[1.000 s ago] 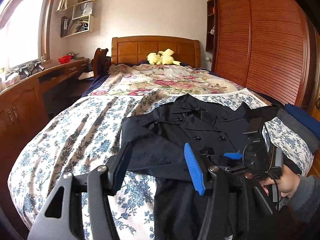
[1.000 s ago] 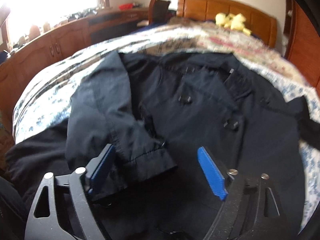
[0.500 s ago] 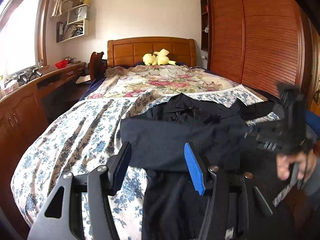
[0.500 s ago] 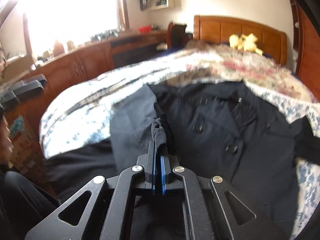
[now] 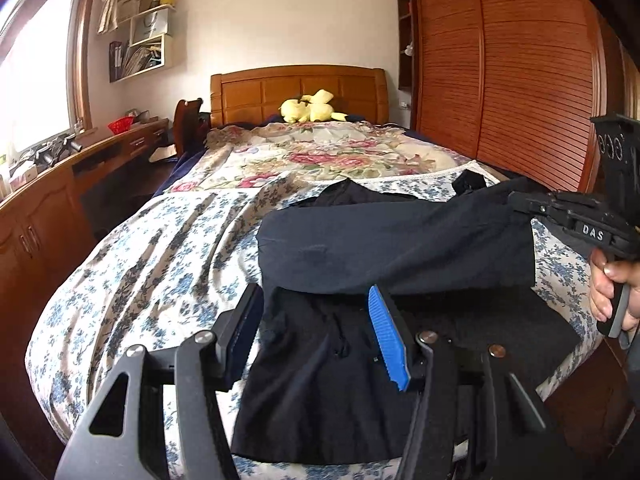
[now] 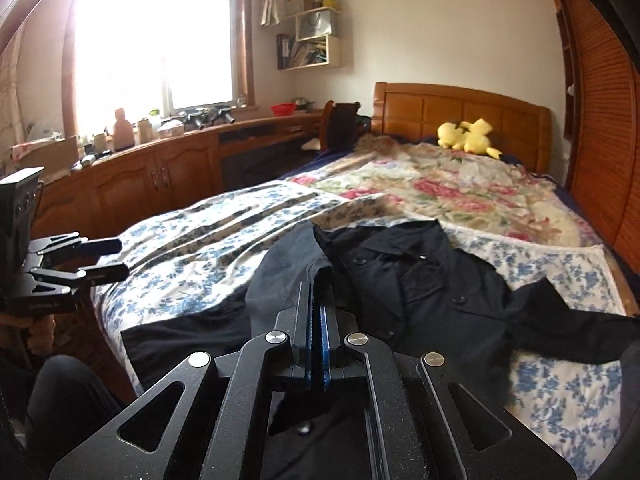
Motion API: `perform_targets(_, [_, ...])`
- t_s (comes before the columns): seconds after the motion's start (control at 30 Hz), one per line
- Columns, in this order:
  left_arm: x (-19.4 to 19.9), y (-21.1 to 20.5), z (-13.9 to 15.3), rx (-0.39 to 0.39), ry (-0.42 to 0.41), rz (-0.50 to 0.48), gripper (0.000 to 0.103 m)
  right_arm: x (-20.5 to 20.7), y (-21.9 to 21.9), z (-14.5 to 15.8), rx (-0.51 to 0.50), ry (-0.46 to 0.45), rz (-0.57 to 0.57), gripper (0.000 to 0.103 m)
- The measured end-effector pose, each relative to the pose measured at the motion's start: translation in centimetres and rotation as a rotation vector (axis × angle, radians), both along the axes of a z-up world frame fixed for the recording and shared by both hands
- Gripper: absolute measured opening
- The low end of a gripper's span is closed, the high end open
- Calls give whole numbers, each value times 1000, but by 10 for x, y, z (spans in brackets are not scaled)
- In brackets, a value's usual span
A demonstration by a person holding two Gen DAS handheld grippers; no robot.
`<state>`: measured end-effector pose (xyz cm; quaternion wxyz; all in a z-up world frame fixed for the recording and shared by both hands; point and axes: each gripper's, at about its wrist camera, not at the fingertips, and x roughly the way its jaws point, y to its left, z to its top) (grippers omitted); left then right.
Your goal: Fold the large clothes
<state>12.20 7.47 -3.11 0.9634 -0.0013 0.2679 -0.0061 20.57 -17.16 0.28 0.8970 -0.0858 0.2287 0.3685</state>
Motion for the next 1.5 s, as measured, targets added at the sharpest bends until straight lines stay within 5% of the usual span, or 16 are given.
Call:
perform_targets(0.4, [59,-25,-18,-37,-24,-105,54,-15,-53,-26,-56,25,-140,0])
perform_targets(0.83, [111,-37,-76,-52,13,-153,54,6,-83,-123,-143,166,-316,1])
perform_targets(0.93, [111,-40,-78,-49,9,-163,54,8,-86,-130,-139,191,-327,14])
perform_targets(1.0, [109,-41,-78,-50,4,-169,54,9,-87,-128,-140,180,-336,40])
perform_targets(1.07, [109,-42,-78,-48,5,-173,54,10,-86,-121,-131,157,-335,49])
perform_targets(1.27, [110,-40,-78,-69,9,-181,54,19,-72,-103,-151,103,-318,50])
perform_targets(1.5, [116,-43,-83,-76,25,-184,54,35,-56,-134,-209,210,-296,49])
